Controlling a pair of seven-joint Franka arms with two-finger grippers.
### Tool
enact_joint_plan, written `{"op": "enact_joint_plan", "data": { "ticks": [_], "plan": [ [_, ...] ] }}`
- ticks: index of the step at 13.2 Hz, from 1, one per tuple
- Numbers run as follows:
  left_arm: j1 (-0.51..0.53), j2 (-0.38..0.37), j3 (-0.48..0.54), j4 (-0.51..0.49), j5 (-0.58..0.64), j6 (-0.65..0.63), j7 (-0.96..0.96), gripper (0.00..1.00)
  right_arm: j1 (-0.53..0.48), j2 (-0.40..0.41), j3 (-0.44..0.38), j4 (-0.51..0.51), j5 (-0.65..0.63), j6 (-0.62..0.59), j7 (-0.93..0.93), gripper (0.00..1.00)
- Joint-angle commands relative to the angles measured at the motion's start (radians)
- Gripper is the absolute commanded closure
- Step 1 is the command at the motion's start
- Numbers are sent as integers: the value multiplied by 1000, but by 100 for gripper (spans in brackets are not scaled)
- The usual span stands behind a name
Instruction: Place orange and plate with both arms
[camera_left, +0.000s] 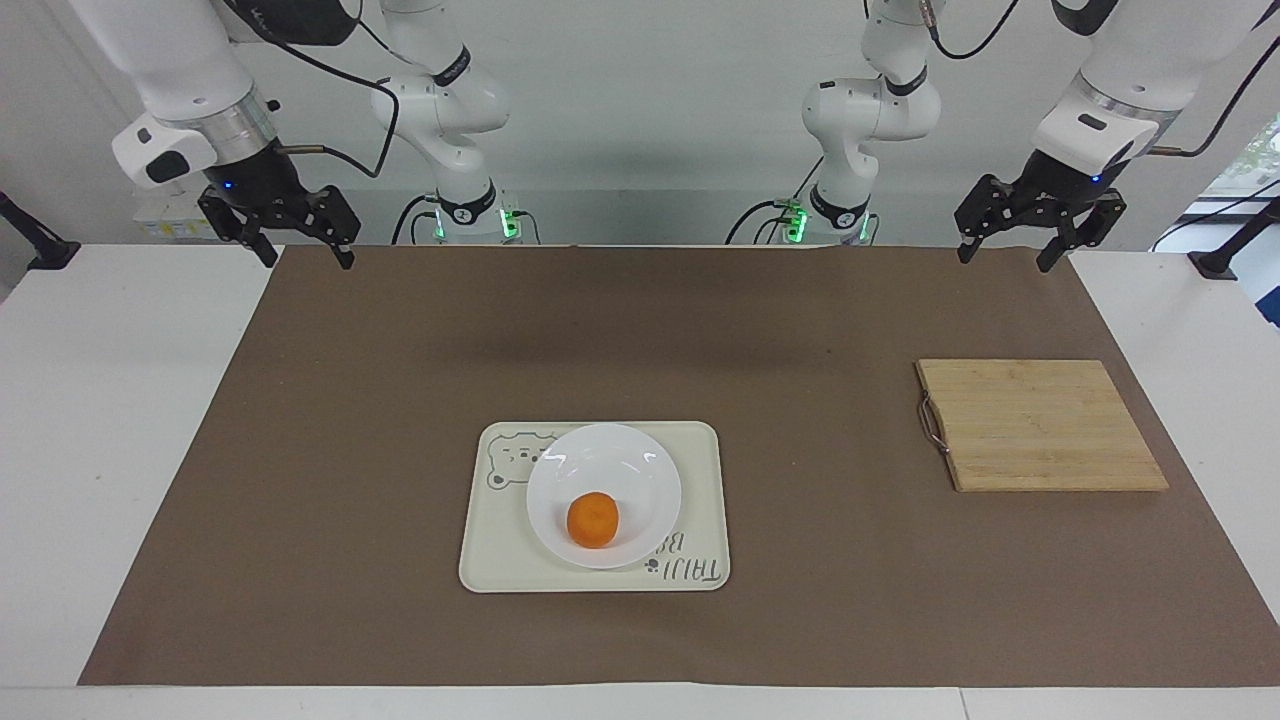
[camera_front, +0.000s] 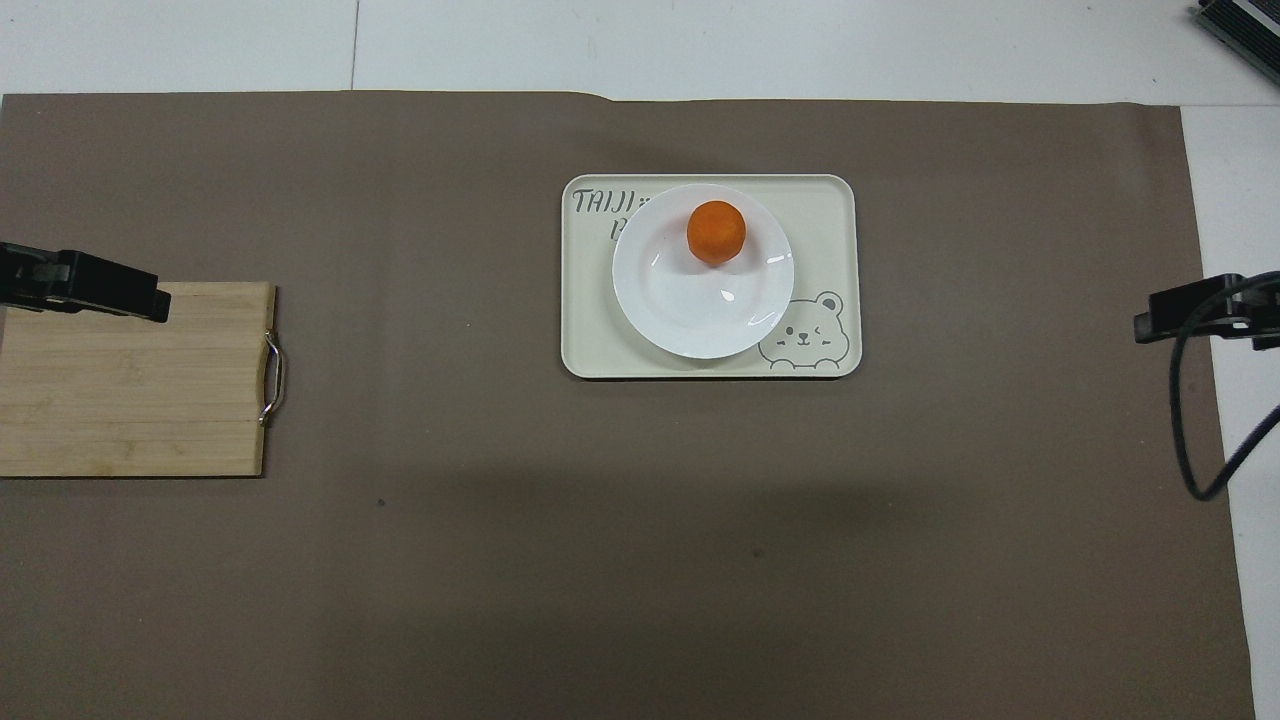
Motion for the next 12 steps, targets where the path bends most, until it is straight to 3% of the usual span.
{"op": "enact_joint_plan", "data": {
  "ticks": [1, 4, 6, 12],
  "plan": [
    [14, -5, -11, 11, 9, -21, -8, 0, -4, -46, 6, 29, -37, -51, 14, 0],
    [14, -30, -9, -26, 25, -66, -8, 0, -2, -107, 19, 26, -53, -100, 9, 0],
    [10, -40, -11, -38, 79, -72, 0, 0, -2, -150, 20, -68, -53, -86, 11, 0],
    [33, -40, 0, -31, 72, -73, 4, 0, -2, -140, 21, -103, -56, -11, 5, 0]
  ]
}}
